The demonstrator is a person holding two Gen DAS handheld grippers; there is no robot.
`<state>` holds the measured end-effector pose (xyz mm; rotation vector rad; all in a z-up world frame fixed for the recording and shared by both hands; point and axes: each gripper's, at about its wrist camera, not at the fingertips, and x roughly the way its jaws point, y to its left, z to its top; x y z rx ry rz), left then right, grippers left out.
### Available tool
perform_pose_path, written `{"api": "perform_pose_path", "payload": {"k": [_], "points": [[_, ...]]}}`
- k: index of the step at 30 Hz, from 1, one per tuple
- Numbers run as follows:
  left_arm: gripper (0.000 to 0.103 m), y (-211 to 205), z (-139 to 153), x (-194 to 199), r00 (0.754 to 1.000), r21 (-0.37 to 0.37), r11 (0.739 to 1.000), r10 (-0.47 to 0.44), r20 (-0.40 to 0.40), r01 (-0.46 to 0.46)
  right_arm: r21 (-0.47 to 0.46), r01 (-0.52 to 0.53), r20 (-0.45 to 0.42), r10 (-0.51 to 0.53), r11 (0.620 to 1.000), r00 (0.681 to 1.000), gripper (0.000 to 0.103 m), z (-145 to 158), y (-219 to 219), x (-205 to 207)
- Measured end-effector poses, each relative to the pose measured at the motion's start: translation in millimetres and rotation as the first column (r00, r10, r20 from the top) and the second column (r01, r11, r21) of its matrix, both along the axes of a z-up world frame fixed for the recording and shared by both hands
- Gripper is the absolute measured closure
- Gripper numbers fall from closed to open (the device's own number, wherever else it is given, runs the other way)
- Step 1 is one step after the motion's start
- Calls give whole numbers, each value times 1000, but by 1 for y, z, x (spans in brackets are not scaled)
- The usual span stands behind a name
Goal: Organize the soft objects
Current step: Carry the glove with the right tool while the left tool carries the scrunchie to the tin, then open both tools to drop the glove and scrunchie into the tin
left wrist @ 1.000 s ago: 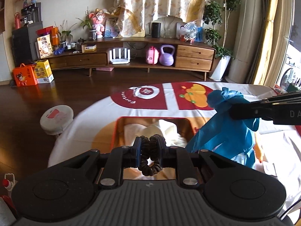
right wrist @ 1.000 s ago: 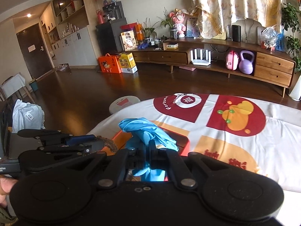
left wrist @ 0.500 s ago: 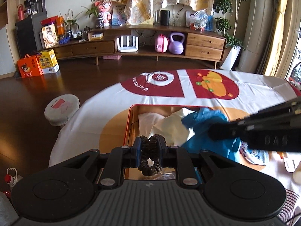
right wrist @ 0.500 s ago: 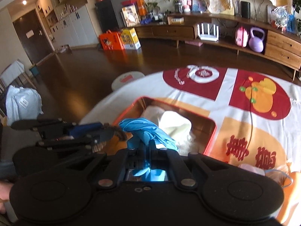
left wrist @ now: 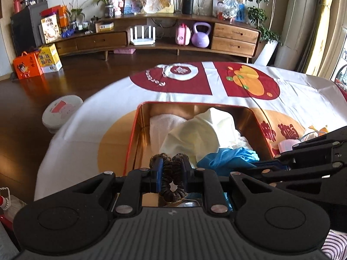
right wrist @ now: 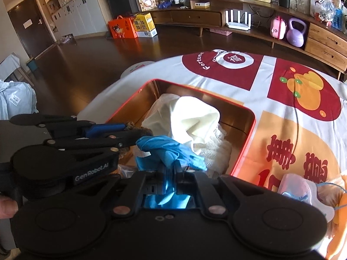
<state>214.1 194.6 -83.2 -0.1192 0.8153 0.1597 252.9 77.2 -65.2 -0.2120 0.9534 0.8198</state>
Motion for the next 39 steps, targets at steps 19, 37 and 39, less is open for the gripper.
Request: {"api": "perform_pose_path", "payload": {"k": [19,37,39], "points": [[85,4,-13,-4,998,-69,997,24,-66,-28,-29,-11,17,11,1000,1000,68,-1,-4,-5],[33,0,3,-23,997,-51,996,64,-38,-66,5,3,33,-3,1000,999,45,16,-22,-15],[32,2,6,-27,998,-67,996,65,-27,-66,10,8,38,-8,1000,999,41,19,-25,-16]]}}
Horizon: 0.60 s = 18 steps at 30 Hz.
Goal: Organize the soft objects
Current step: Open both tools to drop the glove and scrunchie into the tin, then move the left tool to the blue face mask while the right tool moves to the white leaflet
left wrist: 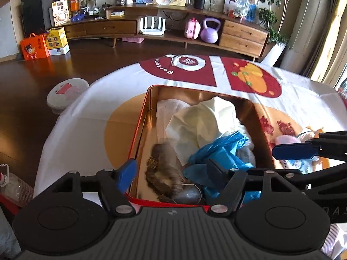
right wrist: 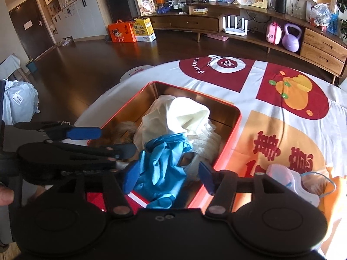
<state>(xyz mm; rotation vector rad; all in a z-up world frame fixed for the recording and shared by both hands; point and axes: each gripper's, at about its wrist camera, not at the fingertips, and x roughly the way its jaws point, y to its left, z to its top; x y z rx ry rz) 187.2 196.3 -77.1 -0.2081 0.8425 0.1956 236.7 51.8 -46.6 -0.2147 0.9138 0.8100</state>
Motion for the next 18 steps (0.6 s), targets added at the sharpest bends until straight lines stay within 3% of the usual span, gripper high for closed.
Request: {"api": "perform_pose_path", "payload": {"k": [4,14,18], "points": [[32,-3,7,-6,1000,17,1000,0,13,0,16,-4,14,4,1000,1000,39,7,-7,-5],[31,-18,28,-24,997,22,999,-30,68,28,66,-8,53,4,998,999,15,29,-31,-23],[25,-24,37,-34,995,16,999,-37,95,35,91,-8,75,1,996,997,8,40,-46,-30]]}}
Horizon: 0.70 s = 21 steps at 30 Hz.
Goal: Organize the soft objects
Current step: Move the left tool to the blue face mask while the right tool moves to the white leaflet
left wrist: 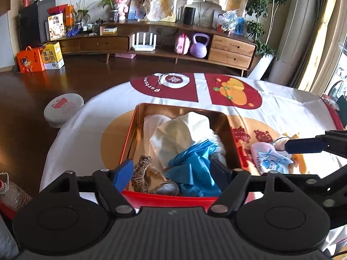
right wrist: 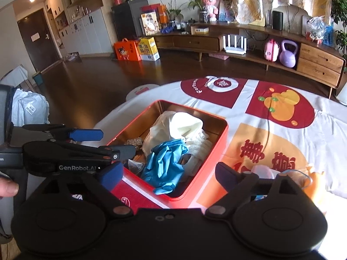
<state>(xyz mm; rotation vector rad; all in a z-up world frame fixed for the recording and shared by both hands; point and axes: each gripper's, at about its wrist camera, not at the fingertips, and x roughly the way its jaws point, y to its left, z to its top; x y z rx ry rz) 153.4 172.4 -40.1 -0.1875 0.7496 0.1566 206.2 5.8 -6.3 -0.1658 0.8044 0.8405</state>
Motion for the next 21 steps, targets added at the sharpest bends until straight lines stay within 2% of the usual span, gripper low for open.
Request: {"api": "perform_pose_path", "payload": {"k": [5,7,13,21], "points": [[23,-9,11,-10,999,-7,1000,-19,28,19,32,2,33,-4,999,999,1,12,-20,-10],[18,-13,16,-14,999,-16,999,-28,42,29,42,4,42,-6,999,999,0,16,-29,-14],[17,-29,22,-26,996,-37,998,-47,72,50,87,12,50,-17,996,999,0,23,-64,-23],[12,-62,25,-29,989,-62,993,-96,110,103,96,110,97,-119,989,988,0,24,-120,-32]]}}
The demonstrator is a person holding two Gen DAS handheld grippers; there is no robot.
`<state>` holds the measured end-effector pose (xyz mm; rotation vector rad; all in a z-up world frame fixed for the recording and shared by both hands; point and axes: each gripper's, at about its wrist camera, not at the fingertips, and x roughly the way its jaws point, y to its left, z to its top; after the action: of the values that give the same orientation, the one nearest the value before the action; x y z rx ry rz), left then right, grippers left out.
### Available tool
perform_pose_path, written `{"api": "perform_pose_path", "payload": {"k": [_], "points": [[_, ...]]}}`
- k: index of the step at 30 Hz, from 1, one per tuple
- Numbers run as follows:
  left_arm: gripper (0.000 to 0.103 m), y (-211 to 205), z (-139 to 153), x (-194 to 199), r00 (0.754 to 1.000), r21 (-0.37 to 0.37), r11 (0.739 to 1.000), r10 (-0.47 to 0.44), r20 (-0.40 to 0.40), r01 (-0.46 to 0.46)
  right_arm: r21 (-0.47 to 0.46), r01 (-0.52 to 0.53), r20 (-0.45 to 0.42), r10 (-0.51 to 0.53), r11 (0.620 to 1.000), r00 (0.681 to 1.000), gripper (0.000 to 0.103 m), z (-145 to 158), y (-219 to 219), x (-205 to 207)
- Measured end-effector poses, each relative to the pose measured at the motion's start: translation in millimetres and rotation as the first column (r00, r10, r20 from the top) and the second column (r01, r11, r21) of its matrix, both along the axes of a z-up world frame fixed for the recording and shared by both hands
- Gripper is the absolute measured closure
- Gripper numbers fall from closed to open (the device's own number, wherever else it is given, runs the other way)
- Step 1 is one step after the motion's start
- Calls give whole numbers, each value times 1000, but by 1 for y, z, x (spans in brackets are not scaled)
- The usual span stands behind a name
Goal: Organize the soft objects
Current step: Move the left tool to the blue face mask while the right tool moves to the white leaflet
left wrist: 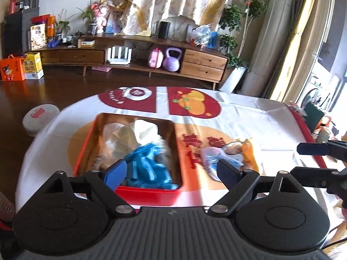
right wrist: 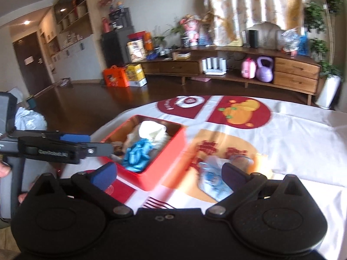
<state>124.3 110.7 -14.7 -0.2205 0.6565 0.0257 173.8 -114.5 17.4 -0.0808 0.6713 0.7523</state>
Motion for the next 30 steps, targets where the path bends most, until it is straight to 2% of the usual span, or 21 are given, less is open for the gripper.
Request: {"api": "perform_pose_path", "payload": {"k": [2,5,15,19,22,26,30], "points": [[0,-10,0,2,1000,8,1000,-5,4,5,9,33,-3,-33,999,999,0,-3,-17,-3],[0,-25,-2,5,1000,14,1000,-16,19,16,17,75,-11,-74,997,997,0,-8,-38,-4],[0,-65,-26,32,997,-45,996,-78,-26,77,-48,151,22,-151,987,988,0,-37,-89,-8],[0,-86,-39,43,994,-1,994,-107,-38,107,-63,165,1,-166,984,986,0,-53,-104,-5],[0,-99,-50,54,990,5,992,-128,-62,128,-79,167,-14,-169,983,986,0,-65,-111,0],[0,-113,-63,68,987,12,991,-135,-86,136,-96,156,-43,-160,983,986,3,-80,-117,9],[0,-128,-76,80,985,56,988,-136,-109,143,-115,139,-62,-147,984,987,4,-92,-120,20]]}}
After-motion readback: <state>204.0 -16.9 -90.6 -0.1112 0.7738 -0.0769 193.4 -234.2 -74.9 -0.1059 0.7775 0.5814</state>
